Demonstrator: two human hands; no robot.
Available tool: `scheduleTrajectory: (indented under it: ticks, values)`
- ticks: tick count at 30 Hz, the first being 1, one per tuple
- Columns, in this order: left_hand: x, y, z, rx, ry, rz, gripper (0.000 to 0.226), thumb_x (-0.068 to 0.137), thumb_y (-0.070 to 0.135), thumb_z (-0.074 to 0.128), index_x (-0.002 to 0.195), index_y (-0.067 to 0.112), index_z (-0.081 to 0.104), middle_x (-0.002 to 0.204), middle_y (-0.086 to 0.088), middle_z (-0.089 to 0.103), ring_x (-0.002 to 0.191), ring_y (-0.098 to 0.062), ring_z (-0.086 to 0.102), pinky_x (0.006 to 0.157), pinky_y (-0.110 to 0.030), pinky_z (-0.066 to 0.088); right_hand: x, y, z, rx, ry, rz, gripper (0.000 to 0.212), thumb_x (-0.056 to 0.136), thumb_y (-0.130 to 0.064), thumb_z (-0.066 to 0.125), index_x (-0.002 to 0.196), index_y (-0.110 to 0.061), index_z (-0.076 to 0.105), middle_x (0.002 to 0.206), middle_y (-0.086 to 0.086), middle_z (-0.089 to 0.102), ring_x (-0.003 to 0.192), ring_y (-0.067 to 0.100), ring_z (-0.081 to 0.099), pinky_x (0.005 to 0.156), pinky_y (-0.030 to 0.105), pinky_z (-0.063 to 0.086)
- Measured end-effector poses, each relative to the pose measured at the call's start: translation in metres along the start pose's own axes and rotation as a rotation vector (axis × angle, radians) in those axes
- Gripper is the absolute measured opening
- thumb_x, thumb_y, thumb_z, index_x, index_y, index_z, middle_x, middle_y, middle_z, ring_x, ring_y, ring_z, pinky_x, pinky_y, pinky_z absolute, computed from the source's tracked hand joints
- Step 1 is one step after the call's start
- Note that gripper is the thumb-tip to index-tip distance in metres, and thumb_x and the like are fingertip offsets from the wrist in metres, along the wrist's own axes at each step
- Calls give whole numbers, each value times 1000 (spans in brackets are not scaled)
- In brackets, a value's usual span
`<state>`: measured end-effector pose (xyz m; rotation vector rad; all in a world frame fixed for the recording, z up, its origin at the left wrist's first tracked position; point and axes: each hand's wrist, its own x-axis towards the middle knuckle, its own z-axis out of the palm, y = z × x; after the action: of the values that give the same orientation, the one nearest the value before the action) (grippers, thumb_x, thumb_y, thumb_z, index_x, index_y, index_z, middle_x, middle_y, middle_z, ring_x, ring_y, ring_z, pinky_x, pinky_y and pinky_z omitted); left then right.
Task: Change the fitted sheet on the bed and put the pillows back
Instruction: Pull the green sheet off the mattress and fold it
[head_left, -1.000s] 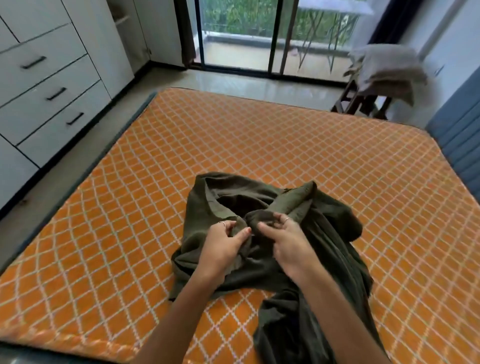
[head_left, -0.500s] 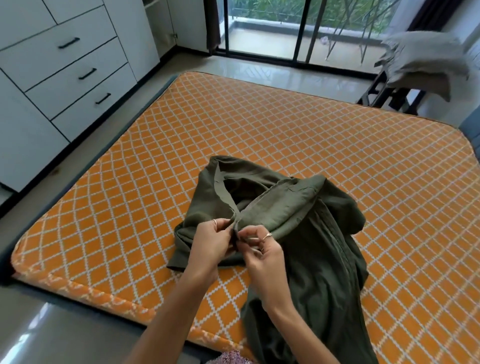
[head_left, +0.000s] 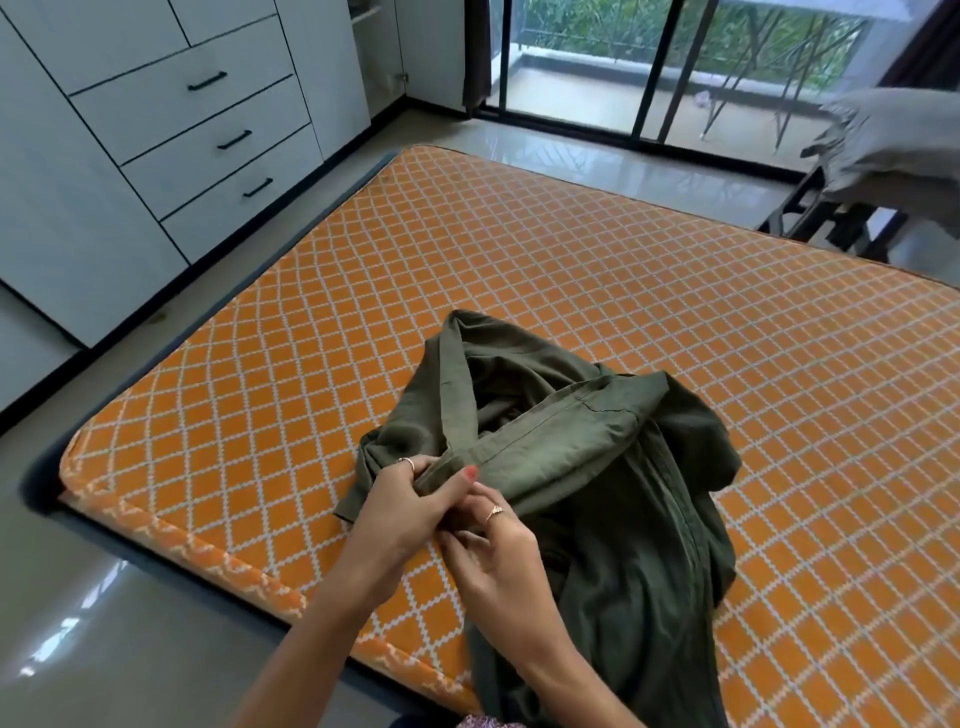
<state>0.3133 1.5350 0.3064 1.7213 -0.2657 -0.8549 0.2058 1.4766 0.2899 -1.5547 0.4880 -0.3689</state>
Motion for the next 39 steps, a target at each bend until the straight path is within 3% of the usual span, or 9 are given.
scheduleTrajectory:
  ticks: [4, 8, 12, 15, 21, 26, 29, 34, 39]
  values:
    - [3, -6, -18, 250, -39, 118, 6, 90, 16, 66, 87, 17, 71, 82, -2, 73, 83, -14, 69, 82, -42, 56, 10, 0, -21, -88, -126, 30, 24, 92, 1, 55, 102, -14, 71, 111, -6, 69, 99, 8, 67, 86, 29, 55]
    - [4, -2, -28, 476, -94, 293, 9, 91, 13, 64, 91, 18, 71, 85, 10, 72, 83, 3, 64, 71, -19, 51, 57, 7, -54, -396, 26, -27, 18, 90, -2, 60, 99, -15, 68, 91, -2, 70, 81, 7, 66, 75, 22, 51]
    - [11, 5, -55, 587, -142, 388, 13, 90, 14, 65, 100, 19, 71, 93, 14, 69, 93, 7, 61, 72, -10, 47, 130, 44, -98, -1002, -155, 161, 58, 88, -4, 59, 140, -20, 40, 139, 9, 40, 125, 27, 44, 107, 36, 36]
    - [13, 9, -77, 633, -233, 425, 18, 90, 13, 65, 105, 19, 72, 96, 17, 69, 95, 6, 62, 77, -17, 50, 169, 60, -108, -1289, -334, 209, 86, 82, 7, 52, 150, -33, 16, 153, 10, 18, 136, 36, 29, 106, 47, 36]
    - [15, 15, -128, 665, -296, 520, 23, 85, 24, 62, 106, 35, 66, 101, 32, 63, 92, 7, 61, 74, -10, 46, 214, 67, -103, -1660, -653, 223, 50, 89, -6, 48, 136, -23, 45, 137, 4, 43, 132, 27, 35, 105, 45, 29]
    - [4, 20, -177, 692, -283, 572, 39, 89, 64, 41, 112, 38, 59, 105, 32, 62, 90, 14, 61, 72, -2, 43, 219, 91, -137, -1718, -602, 258, 39, 89, -8, 46, 122, -28, 53, 122, -3, 57, 124, 20, 46, 101, 45, 28]
    - [-4, 15, -193, 699, -290, 561, 36, 93, 60, 38, 111, 37, 59, 104, 27, 64, 88, 13, 62, 70, -6, 46, 216, 102, -149, -1612, -606, 261, 47, 87, -7, 50, 129, -28, 51, 124, -1, 58, 122, 21, 51, 101, 38, 34]
    - [-16, 6, -201, 679, -198, 616, 37, 95, 48, 43, 102, 24, 69, 93, 38, 60, 90, 21, 56, 74, 1, 39, 277, 29, -133, -1256, -496, 76, 28, 73, -3, 51, 84, -28, 53, 82, 6, 59, 83, 31, 61, 66, 35, 40]
    - [-31, 4, -195, 712, -104, 639, 31, 100, 42, 39, 104, 24, 64, 90, 16, 65, 84, 9, 61, 71, -9, 47, 369, -8, -56, -1520, -593, -16, 48, 84, 7, 48, 127, -14, 51, 114, 19, 61, 104, 33, 57, 82, 36, 43]
